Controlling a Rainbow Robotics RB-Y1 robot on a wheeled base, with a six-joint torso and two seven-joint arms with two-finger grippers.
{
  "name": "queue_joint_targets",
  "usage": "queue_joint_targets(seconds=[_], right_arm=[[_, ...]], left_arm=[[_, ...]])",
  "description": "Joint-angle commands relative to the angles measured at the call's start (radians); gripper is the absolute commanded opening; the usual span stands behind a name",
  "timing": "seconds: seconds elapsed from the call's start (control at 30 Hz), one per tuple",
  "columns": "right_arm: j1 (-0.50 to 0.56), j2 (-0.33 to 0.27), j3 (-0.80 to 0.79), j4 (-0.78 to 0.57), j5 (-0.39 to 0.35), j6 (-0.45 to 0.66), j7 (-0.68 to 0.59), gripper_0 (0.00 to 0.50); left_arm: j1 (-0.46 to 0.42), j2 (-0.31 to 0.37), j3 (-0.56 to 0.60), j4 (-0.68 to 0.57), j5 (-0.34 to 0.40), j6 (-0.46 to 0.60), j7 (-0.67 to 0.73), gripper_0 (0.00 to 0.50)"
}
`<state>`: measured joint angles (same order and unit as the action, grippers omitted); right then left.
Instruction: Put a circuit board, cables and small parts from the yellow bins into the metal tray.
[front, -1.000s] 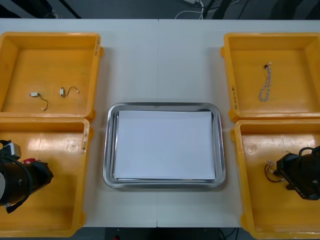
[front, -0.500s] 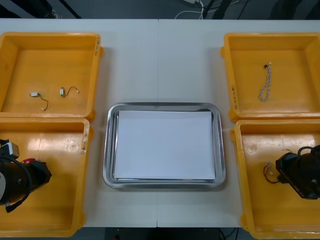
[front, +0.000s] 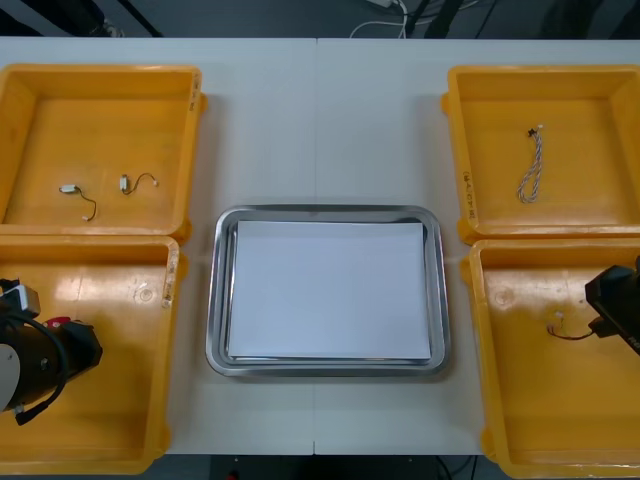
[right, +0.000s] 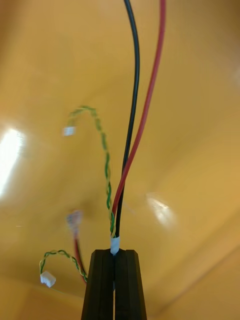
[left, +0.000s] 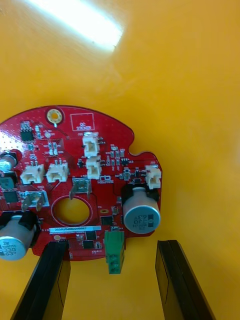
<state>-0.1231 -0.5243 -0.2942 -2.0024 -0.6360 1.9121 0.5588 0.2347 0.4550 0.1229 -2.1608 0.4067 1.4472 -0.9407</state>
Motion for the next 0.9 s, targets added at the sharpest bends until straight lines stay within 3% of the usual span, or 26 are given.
queue_joint_targets(seconds=[0.03, 0.17, 0.2, 0.27, 0.57, 0.73, 0.9], right_arm=[[-0.061, 0.004, -0.065, -0.084, -0.008, 0.008, 0.021, 0.0], [-0.078, 0.004, -0.083, -0.133, -0.008, 0.008, 0.038, 0.0], [-0.081, 0.003, -0.085, -0.139, -0.008, 0.008, 0.041, 0.0], [-0.09, 0.0, -0.088, -0.154, -0.008, 0.008, 0.05, 0.0], [-0.105, -0.017, -0.094, -0.193, -0.022, 0.008, 0.09, 0.0], [-0.118, -0.065, -0.092, -0.199, -0.085, 0.008, 0.125, 0.0], [-0.125, -0.094, -0.103, -0.208, -0.105, 0.008, 0.242, 0.0]], left_arm=[[0.029, 0.005, -0.015, -0.01, -0.011, -0.011, 0.089, 0.5], [0.029, 0.005, -0.017, -0.01, -0.012, -0.014, 0.089, 0.488], [0.029, 0.007, -0.017, -0.01, -0.012, -0.013, 0.089, 0.401], [0.029, 0.005, -0.019, -0.01, -0.012, -0.014, 0.086, 0.002], [0.029, 0.007, -0.038, -0.01, -0.039, -0.024, 0.088, 0.0], [0.029, 0.008, -0.04, -0.01, -0.04, -0.024, 0.088, 0.0], [0.025, 0.011, -0.038, -0.01, -0.039, -0.017, 0.088, 0.0]])
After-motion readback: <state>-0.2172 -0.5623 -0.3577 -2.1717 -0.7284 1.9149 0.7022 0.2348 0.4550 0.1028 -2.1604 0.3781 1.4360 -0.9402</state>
